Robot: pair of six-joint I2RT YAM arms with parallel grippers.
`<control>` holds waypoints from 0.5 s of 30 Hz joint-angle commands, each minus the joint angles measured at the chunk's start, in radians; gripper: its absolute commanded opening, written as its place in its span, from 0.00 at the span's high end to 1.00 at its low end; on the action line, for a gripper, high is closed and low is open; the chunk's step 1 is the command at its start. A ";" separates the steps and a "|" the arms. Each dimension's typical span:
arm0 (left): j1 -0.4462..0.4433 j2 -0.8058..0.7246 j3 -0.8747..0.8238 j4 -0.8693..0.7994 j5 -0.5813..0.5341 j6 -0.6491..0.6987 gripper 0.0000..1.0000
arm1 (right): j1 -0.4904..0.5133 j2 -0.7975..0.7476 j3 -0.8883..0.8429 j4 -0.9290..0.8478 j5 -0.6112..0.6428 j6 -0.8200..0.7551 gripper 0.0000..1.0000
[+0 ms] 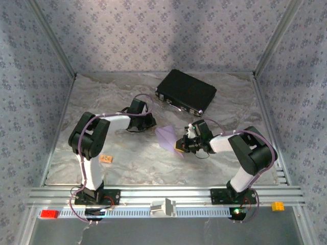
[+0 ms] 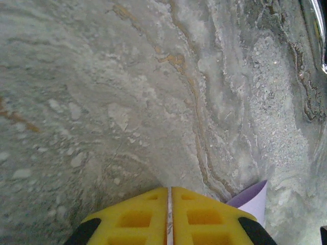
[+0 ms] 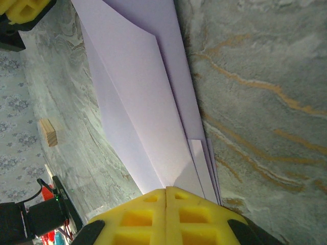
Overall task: Fold a paper plane with a square sheet of paper (pick it up from the middle)
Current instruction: Fourth fold the wing at the center of the table.
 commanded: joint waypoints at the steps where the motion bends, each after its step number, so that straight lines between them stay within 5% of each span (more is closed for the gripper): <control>1: -0.004 -0.099 0.012 -0.030 -0.022 0.013 0.89 | 0.017 0.045 -0.054 -0.140 0.036 0.019 1.00; 8: -0.111 -0.158 -0.031 0.002 0.007 -0.016 0.88 | 0.023 0.037 -0.064 -0.090 0.036 0.099 1.00; 15: -0.245 -0.046 -0.029 0.057 0.042 -0.046 0.88 | 0.026 0.026 -0.069 -0.082 0.047 0.125 1.00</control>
